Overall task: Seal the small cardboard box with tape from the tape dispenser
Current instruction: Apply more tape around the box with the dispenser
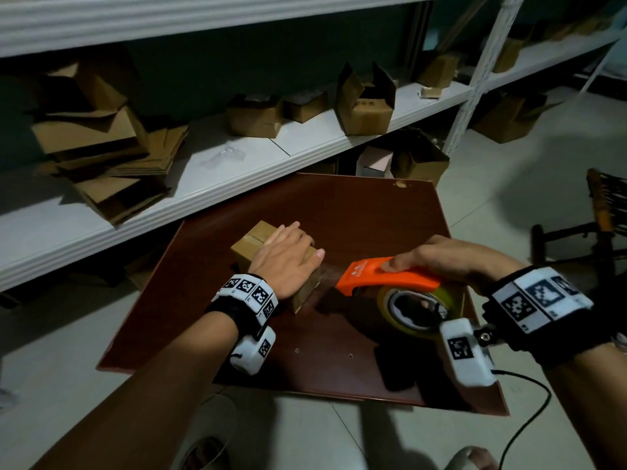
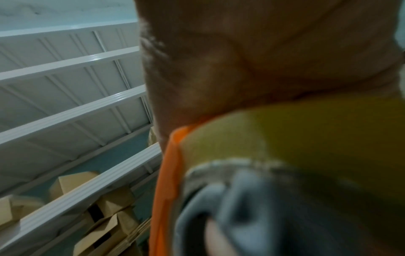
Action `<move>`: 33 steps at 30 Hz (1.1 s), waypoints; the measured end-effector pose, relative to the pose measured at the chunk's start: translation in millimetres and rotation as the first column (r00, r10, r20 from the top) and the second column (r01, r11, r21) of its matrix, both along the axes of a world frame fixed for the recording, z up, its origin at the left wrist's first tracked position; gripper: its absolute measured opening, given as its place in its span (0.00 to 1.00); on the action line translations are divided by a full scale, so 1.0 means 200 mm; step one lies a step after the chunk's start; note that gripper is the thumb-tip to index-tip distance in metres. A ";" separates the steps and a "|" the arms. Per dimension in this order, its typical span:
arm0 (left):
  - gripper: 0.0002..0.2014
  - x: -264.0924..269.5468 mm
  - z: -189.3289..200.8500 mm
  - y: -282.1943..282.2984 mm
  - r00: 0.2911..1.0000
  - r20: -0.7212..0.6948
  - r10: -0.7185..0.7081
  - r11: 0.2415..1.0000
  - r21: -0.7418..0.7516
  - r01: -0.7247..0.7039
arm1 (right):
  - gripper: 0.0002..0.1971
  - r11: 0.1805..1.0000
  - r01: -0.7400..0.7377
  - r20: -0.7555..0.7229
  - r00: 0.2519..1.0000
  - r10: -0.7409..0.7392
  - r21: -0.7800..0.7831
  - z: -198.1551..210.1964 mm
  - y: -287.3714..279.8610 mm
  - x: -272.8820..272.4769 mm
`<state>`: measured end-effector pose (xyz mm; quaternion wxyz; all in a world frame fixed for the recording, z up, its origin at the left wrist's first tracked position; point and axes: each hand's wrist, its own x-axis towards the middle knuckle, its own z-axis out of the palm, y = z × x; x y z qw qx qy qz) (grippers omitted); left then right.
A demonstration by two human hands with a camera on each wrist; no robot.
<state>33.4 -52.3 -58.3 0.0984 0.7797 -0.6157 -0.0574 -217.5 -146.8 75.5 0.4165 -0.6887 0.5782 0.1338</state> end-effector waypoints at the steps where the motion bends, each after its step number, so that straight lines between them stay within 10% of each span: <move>1: 0.26 0.00 0.00 0.00 1.000 -0.001 0.003 1.000 -0.002 -0.003 | 0.59 1.000 0.007 0.000 1.000 -0.007 -0.009 0.01 0.01 0.01; 17: 0.34 0.00 -0.01 0.00 0.998 0.050 -0.027 0.999 0.025 0.026 | 0.30 0.998 -0.055 -0.033 0.998 0.054 -0.034 -0.12 -0.01 0.15; 23: 0.64 0.05 0.04 0.04 0.970 0.085 -0.227 0.956 0.211 0.205 | 0.23 1.000 -0.022 -0.030 0.999 0.021 -0.015 -0.12 -0.02 0.16; 33: 0.35 -0.05 -0.01 0.05 0.974 0.211 -0.082 0.997 0.022 0.079 | 0.24 0.999 -0.040 -0.007 0.999 0.041 0.019 -0.17 -0.06 0.13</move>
